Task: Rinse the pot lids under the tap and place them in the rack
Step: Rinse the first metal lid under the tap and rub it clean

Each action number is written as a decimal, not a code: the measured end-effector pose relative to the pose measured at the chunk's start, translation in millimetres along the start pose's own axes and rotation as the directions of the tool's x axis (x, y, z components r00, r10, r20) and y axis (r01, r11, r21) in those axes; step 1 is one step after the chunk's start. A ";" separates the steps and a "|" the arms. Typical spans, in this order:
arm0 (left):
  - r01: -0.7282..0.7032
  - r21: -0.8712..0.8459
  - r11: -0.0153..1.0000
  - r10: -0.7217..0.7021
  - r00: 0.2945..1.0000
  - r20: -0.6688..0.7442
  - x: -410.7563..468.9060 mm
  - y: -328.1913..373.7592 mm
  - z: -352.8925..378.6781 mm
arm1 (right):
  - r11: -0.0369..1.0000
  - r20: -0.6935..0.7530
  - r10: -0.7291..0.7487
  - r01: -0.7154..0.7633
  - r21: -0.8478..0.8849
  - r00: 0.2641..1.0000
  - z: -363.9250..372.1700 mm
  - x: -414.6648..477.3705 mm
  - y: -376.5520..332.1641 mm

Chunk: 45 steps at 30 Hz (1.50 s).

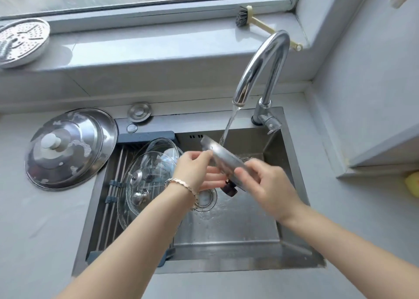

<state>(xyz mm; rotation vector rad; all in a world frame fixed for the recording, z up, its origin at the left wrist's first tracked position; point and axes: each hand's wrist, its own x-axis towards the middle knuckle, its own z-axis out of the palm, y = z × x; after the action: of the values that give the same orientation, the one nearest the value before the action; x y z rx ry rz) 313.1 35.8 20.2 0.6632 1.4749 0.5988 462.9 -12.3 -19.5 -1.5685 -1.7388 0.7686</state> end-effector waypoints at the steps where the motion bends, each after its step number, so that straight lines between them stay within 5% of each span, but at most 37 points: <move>1: -0.026 -0.027 0.999 0.026 1.000 0.003 3.5 -1.4 1.1 | 0.997 -0.057 0.063 -0.061 0.037 0.996 -6.2 4.6 1.0; 5: -0.039 0.093 0.995 0.047 0.995 -0.082 18.1 -19.2 -7.0 | 0.836 -0.131 0.440 -0.353 0.420 0.888 -25.6 19.3 24.5; 9: 0.089 0.187 0.978 -0.055 0.983 -0.177 24.0 -36.8 -21.6 | 0.415 0.049 0.672 -0.430 0.802 0.739 -41.7 26.4 48.2; 14: 0.177 -0.321 0.930 -0.207 0.976 -0.062 15.6 -36.1 -28.4 | 0.081 0.284 0.703 -0.470 0.879 0.652 -37.0 23.2 58.4; 18: 0.015 -0.319 0.948 -0.054 0.992 -0.115 11.9 -25.5 -47.5 | -0.039 0.374 0.717 -0.502 0.864 0.588 -11.6 22.6 49.7; 27: -0.367 -0.238 0.899 0.303 0.915 -0.266 -7.8 2.7 -87.8 | 0.031 0.464 0.766 -0.746 0.665 0.445 87.1 60.4 21.1; 31: -0.447 -0.172 0.878 0.359 0.851 -0.383 -15.5 5.2 -101.6 | 0.296 0.380 0.763 -0.805 0.514 0.523 113.4 87.4 7.2; 36: -0.473 -0.170 0.864 0.357 0.816 -0.454 -14.4 13.1 -104.7 | 0.443 0.387 0.746 -0.838 0.319 0.541 111.9 90.7 -4.2; 45: -0.374 0.234 0.897 0.415 0.896 -0.156 10.8 17.3 -21.1 | 0.608 0.373 0.710 -0.787 0.104 0.598 51.5 44.7 62.9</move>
<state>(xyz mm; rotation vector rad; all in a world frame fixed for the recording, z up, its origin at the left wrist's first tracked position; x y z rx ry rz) 292.9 56.4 25.5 1.1046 1.6138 0.8602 457.4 39.2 -96.5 -2.0873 -0.9938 1.6571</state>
